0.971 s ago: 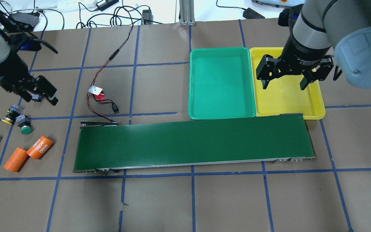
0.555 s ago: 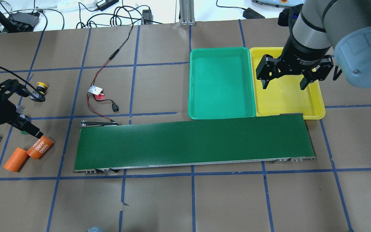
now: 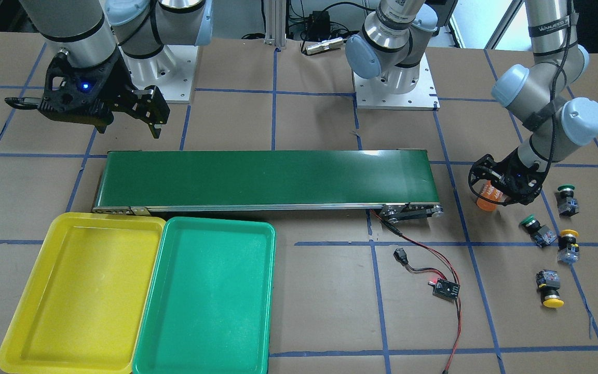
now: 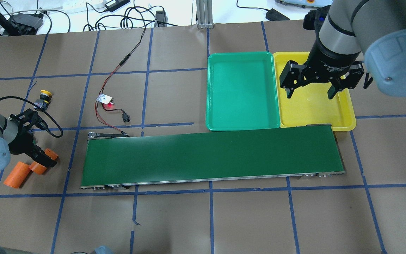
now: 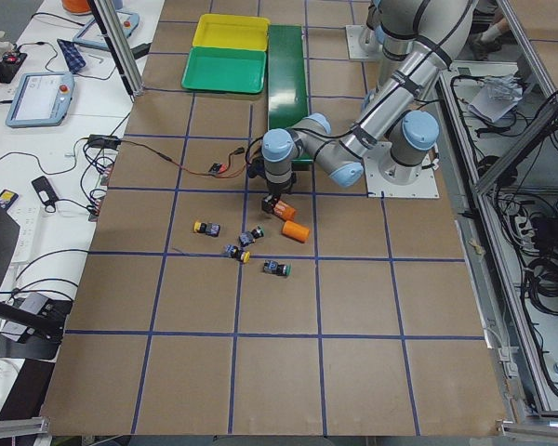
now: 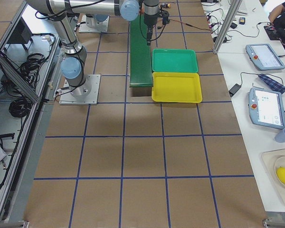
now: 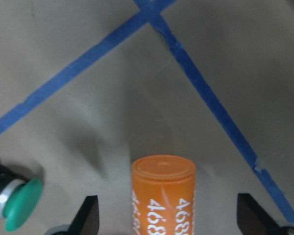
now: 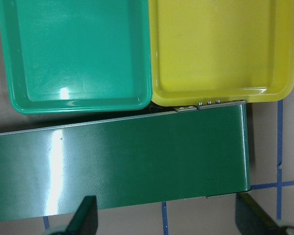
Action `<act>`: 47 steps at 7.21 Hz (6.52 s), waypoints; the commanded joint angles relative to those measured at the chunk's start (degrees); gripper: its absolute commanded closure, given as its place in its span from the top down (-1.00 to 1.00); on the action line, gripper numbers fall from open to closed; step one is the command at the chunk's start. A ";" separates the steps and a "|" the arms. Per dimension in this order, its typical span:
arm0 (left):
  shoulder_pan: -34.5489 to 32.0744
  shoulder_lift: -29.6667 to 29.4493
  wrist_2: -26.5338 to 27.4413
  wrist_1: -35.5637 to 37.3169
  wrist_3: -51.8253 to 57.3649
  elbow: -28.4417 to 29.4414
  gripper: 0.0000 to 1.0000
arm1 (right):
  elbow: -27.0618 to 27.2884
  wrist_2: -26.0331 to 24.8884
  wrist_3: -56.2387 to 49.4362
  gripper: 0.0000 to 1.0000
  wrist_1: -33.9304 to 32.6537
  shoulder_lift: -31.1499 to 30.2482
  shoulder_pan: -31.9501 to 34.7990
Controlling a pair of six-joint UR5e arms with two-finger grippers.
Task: Sort buttons by color to trays
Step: 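Carry the orange cylinder onto the green belt and open the left gripper, then return the left gripper and grasp the second orange cylinder, then lower the second orange cylinder onto the belt and release it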
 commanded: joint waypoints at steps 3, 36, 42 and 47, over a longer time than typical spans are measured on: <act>0.47 -1.57 0.16 4.26 -1.61 -0.50 -0.99 | 0.03 0.12 0.00 1.00 0.03 -0.31 0.06; 12.24 -4.37 2.00 2.06 9.37 0.73 0.91 | 3.29 -0.50 0.62 1.00 -0.14 -0.49 0.06; 1.50 6.83 1.65 -2.64 20.45 1.70 -1.00 | 3.20 -0.14 0.18 1.00 -0.15 -0.93 0.06; -26.82 16.09 1.30 -6.71 19.94 -0.31 -1.00 | 3.29 -0.14 0.18 1.00 -0.14 -1.02 0.06</act>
